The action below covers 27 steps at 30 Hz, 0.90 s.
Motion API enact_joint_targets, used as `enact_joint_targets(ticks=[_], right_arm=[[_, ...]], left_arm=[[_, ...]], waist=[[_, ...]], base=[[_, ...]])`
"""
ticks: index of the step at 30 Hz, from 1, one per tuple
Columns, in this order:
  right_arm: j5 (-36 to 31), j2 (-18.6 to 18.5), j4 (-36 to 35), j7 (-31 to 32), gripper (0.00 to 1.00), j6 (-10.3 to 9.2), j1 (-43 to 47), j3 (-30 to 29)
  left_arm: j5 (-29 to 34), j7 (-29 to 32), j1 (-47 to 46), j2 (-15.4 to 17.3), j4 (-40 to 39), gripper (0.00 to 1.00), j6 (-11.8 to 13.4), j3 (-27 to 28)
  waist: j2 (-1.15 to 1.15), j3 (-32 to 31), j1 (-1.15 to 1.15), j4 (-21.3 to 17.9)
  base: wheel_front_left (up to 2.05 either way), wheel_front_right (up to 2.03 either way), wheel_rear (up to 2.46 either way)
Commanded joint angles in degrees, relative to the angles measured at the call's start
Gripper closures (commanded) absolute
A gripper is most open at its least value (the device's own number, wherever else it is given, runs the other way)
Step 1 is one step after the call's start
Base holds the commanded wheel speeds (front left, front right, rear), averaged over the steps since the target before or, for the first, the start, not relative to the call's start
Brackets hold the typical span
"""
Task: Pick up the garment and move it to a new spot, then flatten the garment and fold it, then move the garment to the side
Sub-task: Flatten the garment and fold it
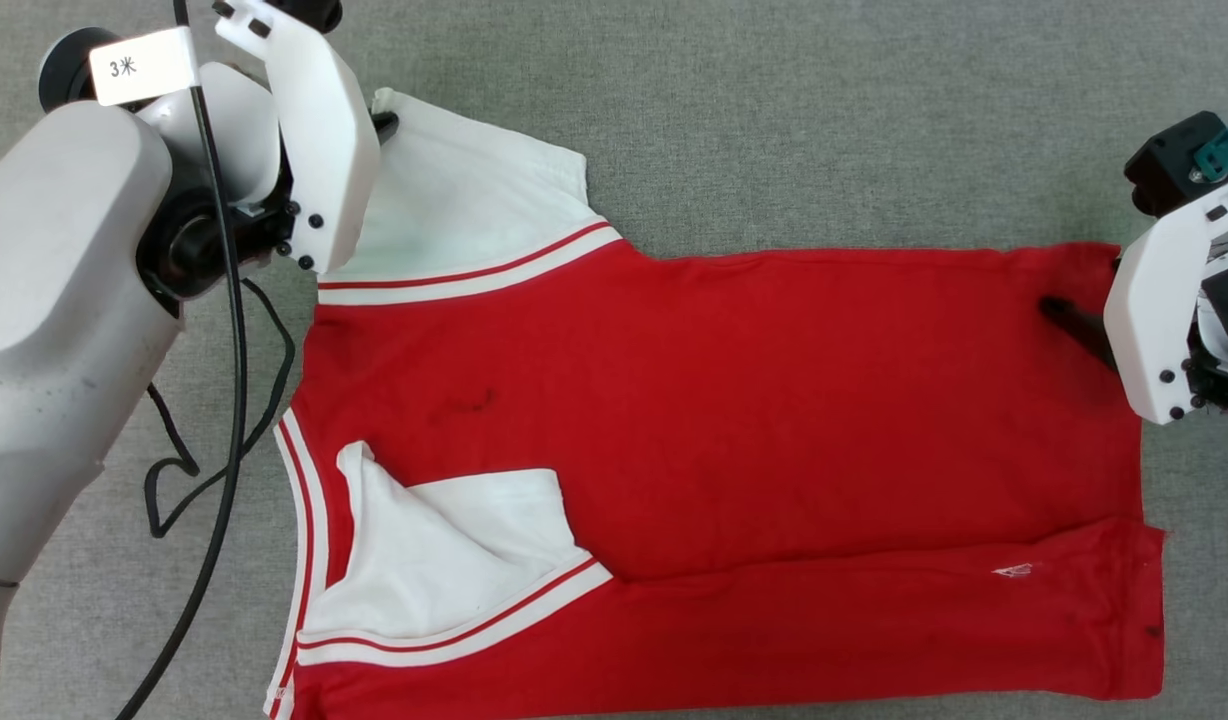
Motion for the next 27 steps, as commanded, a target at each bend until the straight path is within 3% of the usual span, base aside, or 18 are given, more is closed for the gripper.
enact_joint_targets(ticks=[1, 8, 9, 10, 22, 27], right_arm=[[0.87, 1.04, 2.44, -0.21, 0.0, -0.03, 0.87, 2.6], [4.05, 1.74, 7.82, -2.1, 0.0, 0.12, 2.98, 9.9], [4.25, 1.7, 7.96, -3.01, 0.85, 0.12, 2.6, 10.54], [4.18, 1.53, 8.1, -4.27, 1.0, 0.11, 2.15, 11.02], [4.48, -0.68, 8.08, -20.8, 1.0, -0.06, 0.32, 7.89], [5.03, -1.12, 6.58, -25.89, 1.0, -0.06, 3.59, 6.18]], left_arm=[[0.31, -0.52, -0.54, -0.21, -0.32, 1.0, -0.16, -0.18], [0.05, -0.86, -0.93, 0.3, -0.47, 1.0, -0.21, -0.42], [-0.07, -0.96, -0.85, 0.32, -0.43, 1.0, -0.22, -0.46], [-0.18, -1.01, -0.72, 0.38, -0.35, 1.0, -0.23, -0.51], [-0.34, -5.13, 3.96, 2.47, -2.82, 1.0, -0.13, -0.79], [-0.86, -6.7, 8.33, 5.23, -7.23, 1.0, 1.29, -0.57]], waist=[[0.0, 0.33, 0.0, 0.25], [0.0, 0.77, 0.0, 0.26], [0.0, 0.74, 0.0, 0.21], [0.0, 0.66, 0.0, 0.16], [0.0, -5.37, 0.0, -0.02], [0.0, -9.37, 0.0, 0.1]], base=[[0.0, 0.0, 0.0], [0.0, 0.0, 0.0], [0.0, 0.0, 0.0], [0.0, 0.0, 0.0], [0.0, 0.0, 0.0], [0.0, 0.0, 0.0]])
